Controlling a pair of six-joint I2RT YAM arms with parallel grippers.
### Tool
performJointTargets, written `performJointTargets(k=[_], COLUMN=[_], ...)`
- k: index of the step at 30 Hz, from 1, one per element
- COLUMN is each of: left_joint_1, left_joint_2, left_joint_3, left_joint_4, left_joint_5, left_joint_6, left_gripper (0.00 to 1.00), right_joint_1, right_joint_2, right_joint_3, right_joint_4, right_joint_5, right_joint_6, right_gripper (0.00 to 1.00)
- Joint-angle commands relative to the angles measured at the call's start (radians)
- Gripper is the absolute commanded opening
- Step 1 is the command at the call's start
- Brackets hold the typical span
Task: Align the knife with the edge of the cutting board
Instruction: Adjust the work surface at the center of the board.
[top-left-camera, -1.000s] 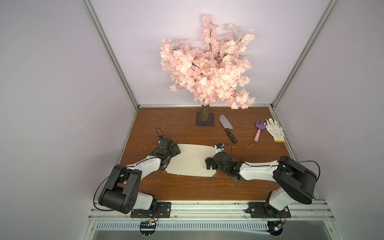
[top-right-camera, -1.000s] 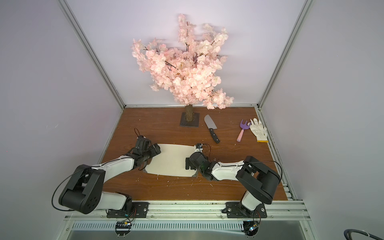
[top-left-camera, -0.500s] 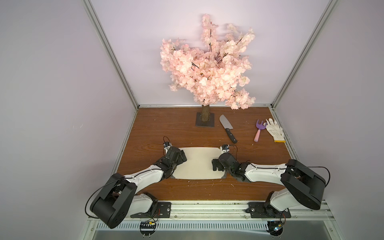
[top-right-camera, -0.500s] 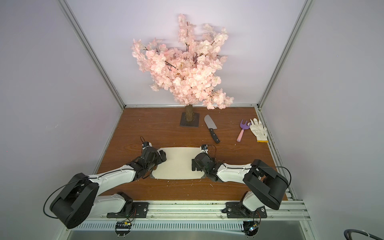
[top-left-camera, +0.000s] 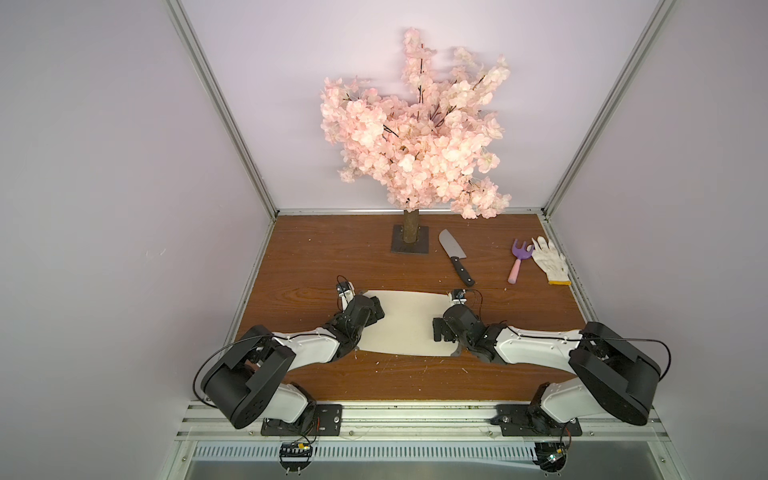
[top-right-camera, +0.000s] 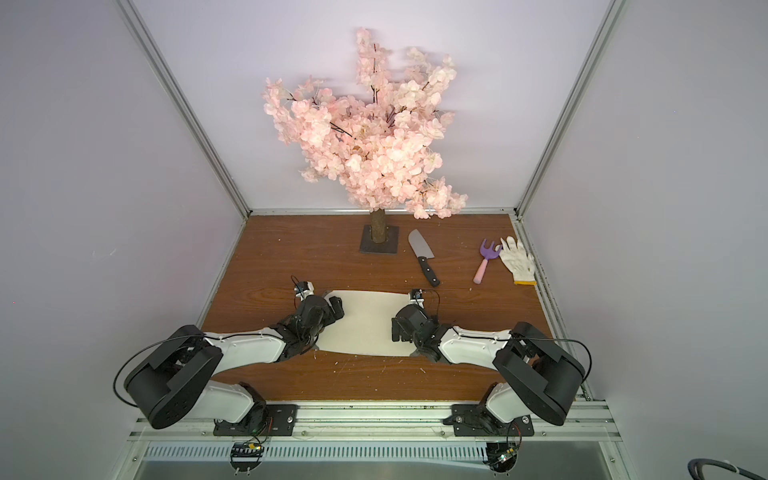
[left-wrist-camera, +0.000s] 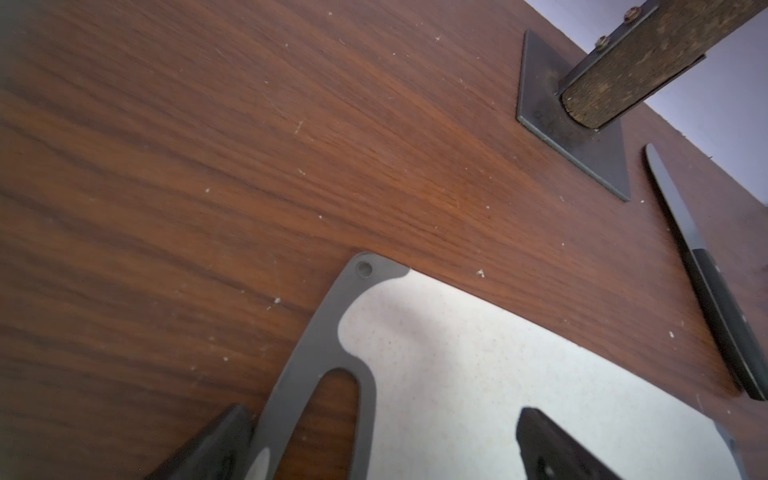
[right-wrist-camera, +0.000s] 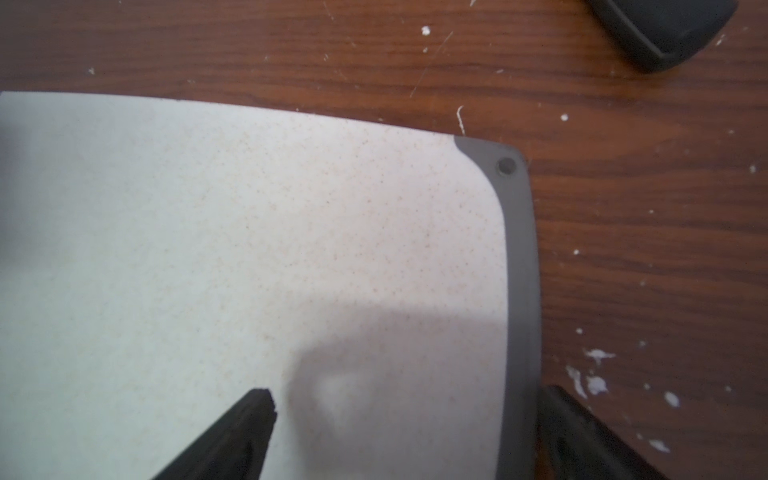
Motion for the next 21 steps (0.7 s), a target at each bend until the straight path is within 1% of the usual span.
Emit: performJointTargets(k=[1,9,21], left_joint_1=[-0.087,-0.157,-0.161], left_joint_2=[0.058,0.055,0.055], left_joint_3=[-0.048,-0.060,-0.090], left_joint_4=[-0.015,0.006,0.035], left_joint_5=[0.423,0.393,0.395], left_joint_6=[-0.139,-0.174,-0.205], left_gripper=[1.00,1.00,1.00], right_joint_1=[0.005,-0.072,-0.123], right_joint_2=[-0.027,-0.084,-0.050], right_joint_3=[-0.010,-0.048,0.000], right_joint_4=[0.091,0.125,0.105], right_joint_5=[-0.237,-0.296,-0.374], right_joint_6=[0.013,-0.011,-0.068], right_gripper=[1.00,1.00,0.99])
